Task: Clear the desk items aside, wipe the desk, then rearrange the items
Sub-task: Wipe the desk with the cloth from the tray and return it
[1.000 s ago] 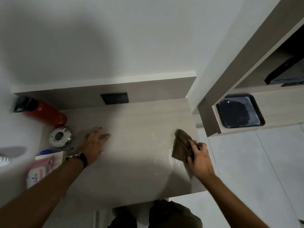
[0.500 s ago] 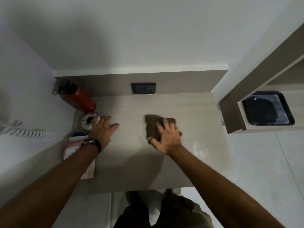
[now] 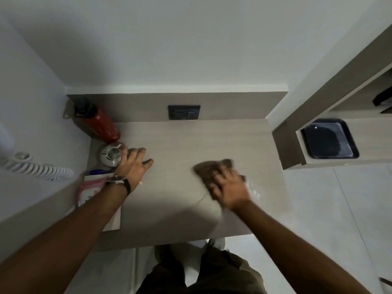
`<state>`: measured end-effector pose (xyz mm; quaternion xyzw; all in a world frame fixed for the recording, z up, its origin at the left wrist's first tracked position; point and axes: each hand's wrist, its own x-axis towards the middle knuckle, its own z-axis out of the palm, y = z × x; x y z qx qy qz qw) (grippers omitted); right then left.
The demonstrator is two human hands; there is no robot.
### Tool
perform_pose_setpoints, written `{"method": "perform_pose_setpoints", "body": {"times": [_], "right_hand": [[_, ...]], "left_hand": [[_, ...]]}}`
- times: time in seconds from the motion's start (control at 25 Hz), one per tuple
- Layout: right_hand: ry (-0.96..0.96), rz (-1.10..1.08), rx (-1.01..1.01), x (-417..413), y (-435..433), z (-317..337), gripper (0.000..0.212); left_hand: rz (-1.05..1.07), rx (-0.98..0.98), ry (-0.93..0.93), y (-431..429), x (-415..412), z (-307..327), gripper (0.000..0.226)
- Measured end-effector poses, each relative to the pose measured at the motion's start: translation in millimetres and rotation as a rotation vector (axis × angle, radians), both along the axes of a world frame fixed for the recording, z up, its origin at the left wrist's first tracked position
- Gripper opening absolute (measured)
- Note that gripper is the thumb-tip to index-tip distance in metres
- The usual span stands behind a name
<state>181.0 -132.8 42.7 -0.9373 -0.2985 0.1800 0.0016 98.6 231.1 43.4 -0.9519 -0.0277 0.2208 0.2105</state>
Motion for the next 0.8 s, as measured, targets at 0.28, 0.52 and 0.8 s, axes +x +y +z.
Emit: {"method": "perform_pose_setpoints", "body": {"times": [0.28,0.52,0.8], "right_hand": [[-0.023,-0.658,-0.042,-37.9,-85.6,-1.3,0.059],[0.134,-0.156,0.073,-141.2,1.8,-19.7,0.064],[0.121,0.17,-0.041,-93.2,-52.6,-8.3,0.064]], "left_hand": [[-0.066,-0.117,0.037,-0.8,8.3,1.6,0.108],[-0.181,-0.096,0.069,-14.4,18.3,6.7,0.107],[-0.197,-0.153,0.087,-8.9,12.6,0.9,0.105]]}}
